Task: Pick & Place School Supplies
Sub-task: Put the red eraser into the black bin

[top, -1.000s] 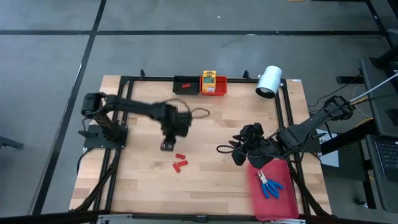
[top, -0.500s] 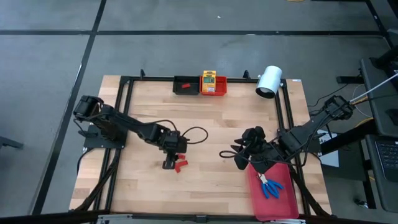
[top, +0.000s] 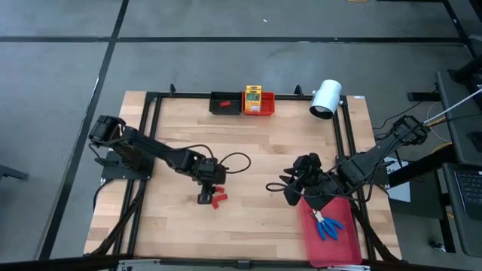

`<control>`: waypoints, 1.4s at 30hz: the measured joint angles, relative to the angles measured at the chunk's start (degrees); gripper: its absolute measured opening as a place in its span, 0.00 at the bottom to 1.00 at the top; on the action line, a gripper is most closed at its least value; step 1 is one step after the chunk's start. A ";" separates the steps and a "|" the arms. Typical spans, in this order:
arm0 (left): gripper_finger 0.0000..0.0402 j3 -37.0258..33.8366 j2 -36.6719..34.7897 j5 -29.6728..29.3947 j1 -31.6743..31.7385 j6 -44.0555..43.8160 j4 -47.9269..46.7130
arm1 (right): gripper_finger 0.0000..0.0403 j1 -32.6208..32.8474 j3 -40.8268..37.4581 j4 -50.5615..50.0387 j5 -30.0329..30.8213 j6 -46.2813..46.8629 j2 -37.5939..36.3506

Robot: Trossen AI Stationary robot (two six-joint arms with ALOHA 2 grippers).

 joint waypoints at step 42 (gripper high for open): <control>0.35 -2.19 7.00 0.57 2.48 2.81 5.15 | 0.35 0.22 0.00 -1.40 0.18 1.51 0.00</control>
